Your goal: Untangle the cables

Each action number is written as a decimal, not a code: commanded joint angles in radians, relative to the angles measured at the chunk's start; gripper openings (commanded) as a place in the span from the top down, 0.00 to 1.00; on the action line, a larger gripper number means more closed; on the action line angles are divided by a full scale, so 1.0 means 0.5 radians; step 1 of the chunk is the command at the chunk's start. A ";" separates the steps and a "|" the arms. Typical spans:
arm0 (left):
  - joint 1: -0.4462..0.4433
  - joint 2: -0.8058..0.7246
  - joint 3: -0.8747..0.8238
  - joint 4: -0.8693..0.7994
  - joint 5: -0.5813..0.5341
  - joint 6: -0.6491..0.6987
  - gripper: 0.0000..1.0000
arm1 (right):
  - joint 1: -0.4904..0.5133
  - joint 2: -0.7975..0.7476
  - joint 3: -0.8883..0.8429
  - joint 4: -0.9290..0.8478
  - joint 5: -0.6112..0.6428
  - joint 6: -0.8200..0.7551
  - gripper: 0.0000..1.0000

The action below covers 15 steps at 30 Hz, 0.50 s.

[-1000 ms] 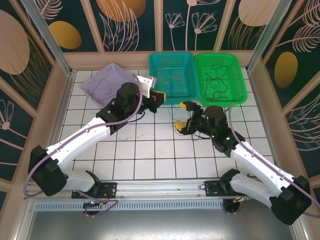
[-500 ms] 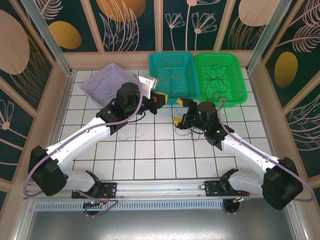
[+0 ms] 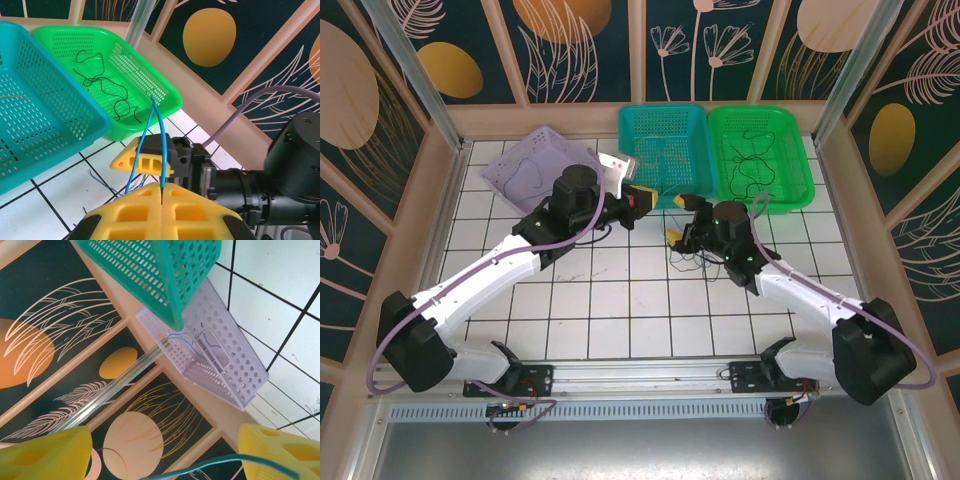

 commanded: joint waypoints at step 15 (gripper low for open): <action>0.006 -0.078 -0.080 -0.073 0.098 0.052 1.00 | -0.616 0.166 0.416 -0.032 -0.022 -0.112 1.00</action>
